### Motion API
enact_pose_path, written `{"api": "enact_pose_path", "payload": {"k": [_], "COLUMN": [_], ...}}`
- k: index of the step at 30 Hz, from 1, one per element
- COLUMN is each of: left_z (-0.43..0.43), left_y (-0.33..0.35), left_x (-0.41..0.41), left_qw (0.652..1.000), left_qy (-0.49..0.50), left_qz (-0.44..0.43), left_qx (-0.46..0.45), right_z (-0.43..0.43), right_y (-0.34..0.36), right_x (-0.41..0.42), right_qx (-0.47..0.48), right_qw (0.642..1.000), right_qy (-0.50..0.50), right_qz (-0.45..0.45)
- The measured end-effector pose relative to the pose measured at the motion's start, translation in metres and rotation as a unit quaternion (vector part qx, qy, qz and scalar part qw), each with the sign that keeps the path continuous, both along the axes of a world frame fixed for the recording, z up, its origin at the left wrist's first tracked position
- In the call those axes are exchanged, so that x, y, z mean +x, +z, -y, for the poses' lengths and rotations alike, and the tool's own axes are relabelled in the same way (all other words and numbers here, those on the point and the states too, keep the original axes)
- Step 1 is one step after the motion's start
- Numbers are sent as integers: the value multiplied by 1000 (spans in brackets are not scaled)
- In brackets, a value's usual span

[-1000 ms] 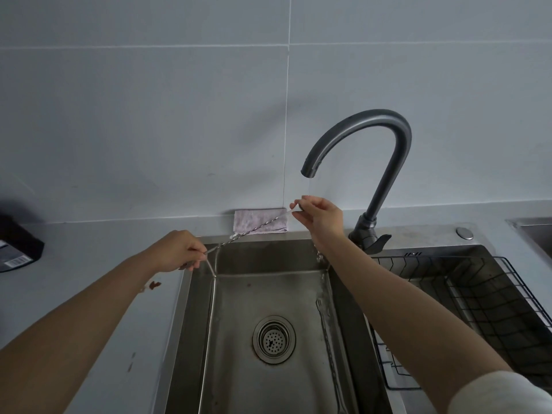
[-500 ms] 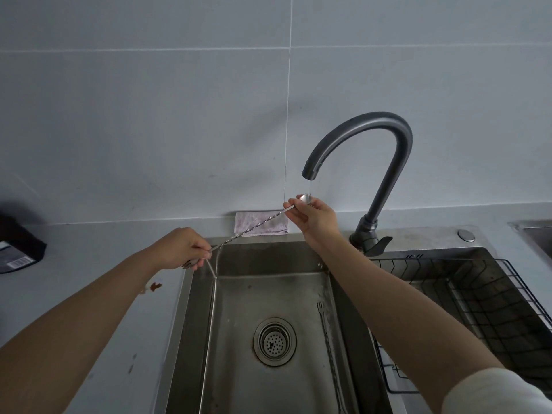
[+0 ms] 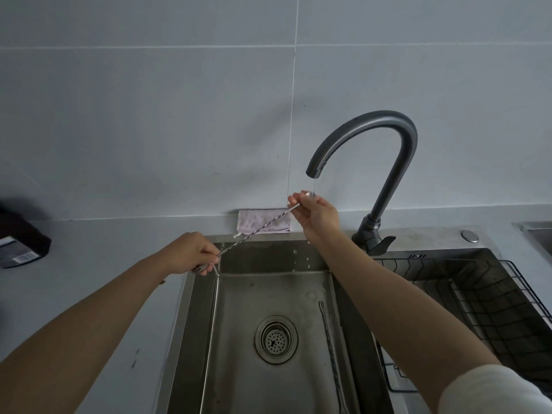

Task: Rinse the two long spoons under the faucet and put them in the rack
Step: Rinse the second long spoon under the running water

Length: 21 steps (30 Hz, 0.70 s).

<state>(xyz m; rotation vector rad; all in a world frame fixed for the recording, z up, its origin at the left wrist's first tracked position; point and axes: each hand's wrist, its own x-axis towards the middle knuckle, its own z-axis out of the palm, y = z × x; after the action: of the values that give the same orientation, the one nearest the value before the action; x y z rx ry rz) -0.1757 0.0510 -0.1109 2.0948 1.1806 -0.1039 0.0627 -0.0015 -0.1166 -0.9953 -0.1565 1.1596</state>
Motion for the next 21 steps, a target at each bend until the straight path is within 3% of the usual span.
{"api": "enact_pose_path", "payload": {"k": [9, 21], "left_z": [12, 14], "left_y": [-8, -7], "left_x": [6, 5], "left_qw": [998, 960], "left_qy": [25, 25], "left_qz": [23, -4], "left_qx": [49, 278], "right_z": [2, -1], "right_y": [-3, 8], "right_x": [-1, -8], "right_qx": [-153, -103], "right_qw": [983, 994], "right_qy": [5, -26], "right_qz": [100, 15]}}
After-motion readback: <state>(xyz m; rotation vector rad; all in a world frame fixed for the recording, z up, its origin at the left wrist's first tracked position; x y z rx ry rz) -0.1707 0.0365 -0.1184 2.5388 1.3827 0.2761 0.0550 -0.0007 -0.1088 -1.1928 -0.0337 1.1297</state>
